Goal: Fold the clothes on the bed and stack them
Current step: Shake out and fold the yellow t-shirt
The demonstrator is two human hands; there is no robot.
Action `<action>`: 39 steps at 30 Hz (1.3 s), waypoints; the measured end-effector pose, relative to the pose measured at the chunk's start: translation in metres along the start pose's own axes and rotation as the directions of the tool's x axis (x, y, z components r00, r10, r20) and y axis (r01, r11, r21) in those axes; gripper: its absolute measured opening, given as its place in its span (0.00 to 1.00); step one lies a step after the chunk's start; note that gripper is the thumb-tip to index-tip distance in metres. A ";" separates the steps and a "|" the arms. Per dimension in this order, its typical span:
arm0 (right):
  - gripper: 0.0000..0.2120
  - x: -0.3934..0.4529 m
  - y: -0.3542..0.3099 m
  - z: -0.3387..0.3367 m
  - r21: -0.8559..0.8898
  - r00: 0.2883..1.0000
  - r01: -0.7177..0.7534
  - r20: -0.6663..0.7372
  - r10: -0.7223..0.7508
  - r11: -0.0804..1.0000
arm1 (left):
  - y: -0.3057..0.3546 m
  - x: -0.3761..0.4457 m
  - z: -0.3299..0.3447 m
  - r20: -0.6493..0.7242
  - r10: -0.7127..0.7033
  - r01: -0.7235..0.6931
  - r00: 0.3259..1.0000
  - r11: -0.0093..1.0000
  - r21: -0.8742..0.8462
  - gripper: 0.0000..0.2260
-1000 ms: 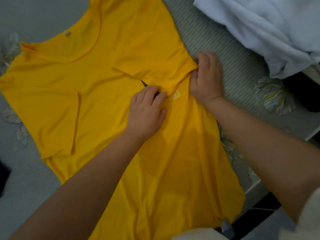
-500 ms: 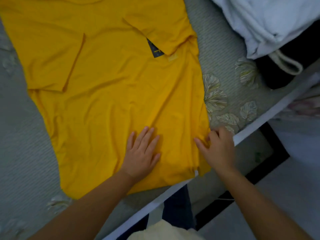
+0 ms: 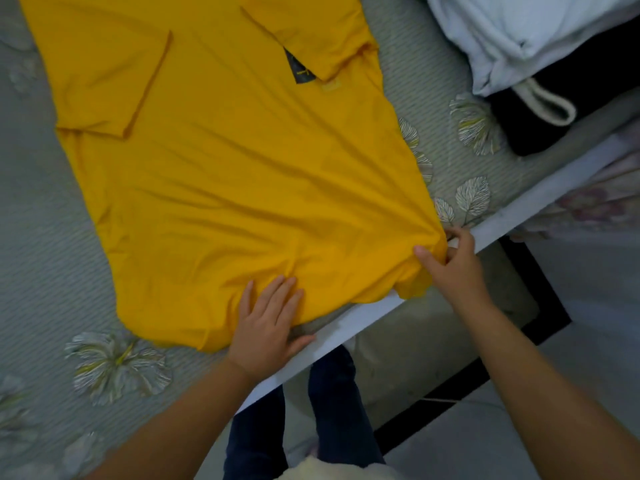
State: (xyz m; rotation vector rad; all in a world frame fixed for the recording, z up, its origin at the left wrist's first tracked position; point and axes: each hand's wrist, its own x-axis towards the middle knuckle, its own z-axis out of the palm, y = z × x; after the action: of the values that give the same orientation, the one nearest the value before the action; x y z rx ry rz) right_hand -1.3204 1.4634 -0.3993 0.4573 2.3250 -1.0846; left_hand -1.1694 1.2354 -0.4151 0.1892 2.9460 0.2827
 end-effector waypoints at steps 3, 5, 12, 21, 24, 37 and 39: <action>0.29 -0.016 0.015 0.003 -0.111 0.993 -0.036 0.105 0.048 0.993 | 0.014 -0.003 0.001 -0.062 -0.072 0.073 0.995 0.997 0.025 0.25; 0.22 -0.024 0.020 0.000 -0.147 0.996 -0.039 0.076 0.051 0.988 | 0.025 0.000 0.000 -0.072 -0.130 0.131 0.989 0.991 0.009 0.22; 0.13 -0.009 -0.045 -0.046 0.170 0.994 0.022 0.098 -0.039 0.985 | 0.022 0.030 -0.016 -0.024 -0.403 0.381 0.915 0.880 -0.283 0.05; 0.14 0.048 -0.131 0.006 -0.164 0.985 0.060 0.171 -0.032 0.985 | -0.039 0.071 -0.048 0.004 -0.524 0.521 0.852 0.846 -0.111 0.14; 0.18 0.047 -0.121 0.012 -0.679 0.912 0.410 0.315 -0.263 0.608 | -0.019 0.070 -0.054 -0.226 -0.282 0.261 0.932 0.958 -0.117 0.12; 0.08 0.017 -0.128 -0.038 -0.796 0.707 0.601 0.571 -0.418 -0.071 | 0.048 0.102 -0.034 0.023 -0.496 0.490 0.868 0.847 -0.209 0.37; 0.11 0.005 -0.127 -0.051 -0.747 0.631 0.659 0.613 -0.476 -0.087 | 0.063 0.104 -0.037 -0.163 -0.467 0.432 0.869 0.877 -0.209 0.37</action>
State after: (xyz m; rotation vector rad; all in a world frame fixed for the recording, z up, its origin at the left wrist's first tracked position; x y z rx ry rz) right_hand -1.4050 1.4245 -0.2983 -1.2475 2.4685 0.3563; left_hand -1.2714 1.3048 -0.3840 -0.5840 3.0292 0.5000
